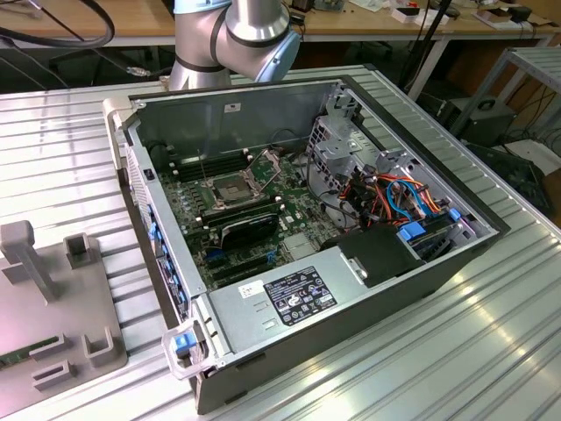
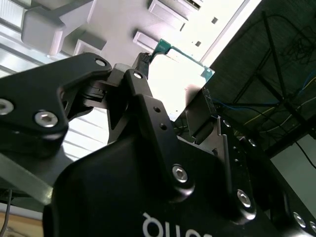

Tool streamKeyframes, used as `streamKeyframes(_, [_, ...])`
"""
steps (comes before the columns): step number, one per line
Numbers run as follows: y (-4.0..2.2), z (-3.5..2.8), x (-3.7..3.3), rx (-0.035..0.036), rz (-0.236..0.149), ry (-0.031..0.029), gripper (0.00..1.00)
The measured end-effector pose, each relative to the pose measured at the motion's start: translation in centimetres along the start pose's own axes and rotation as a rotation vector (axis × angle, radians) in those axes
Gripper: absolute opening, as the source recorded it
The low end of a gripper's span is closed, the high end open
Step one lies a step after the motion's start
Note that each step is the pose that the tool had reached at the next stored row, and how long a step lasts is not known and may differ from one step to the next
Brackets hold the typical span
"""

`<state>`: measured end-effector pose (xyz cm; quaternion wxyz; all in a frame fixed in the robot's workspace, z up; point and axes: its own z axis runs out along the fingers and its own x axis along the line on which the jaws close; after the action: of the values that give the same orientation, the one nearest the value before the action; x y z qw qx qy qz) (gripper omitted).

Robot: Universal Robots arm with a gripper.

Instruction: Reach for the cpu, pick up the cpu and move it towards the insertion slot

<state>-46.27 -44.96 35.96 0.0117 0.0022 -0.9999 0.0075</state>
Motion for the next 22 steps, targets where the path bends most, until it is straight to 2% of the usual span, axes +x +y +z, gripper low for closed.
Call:
streamKeyframes(5, [-0.01,-0.48,0.01,0.0,0.0,-0.0001,0.55])
streamKeyframes(9, [-0.02,-1.19,0.03,0.0,0.0,0.0,0.55])
streamKeyframes(12, [-0.03,-2.27,0.05,0.0,0.0,0.0002,0.55])
streamKeyframes(18, [-0.05,-3.59,0.08,0.0,0.0,0.0006,0.55])
streamKeyframes(22, [-0.06,-3.94,0.08,0.0,0.0,0.0006,0.55])
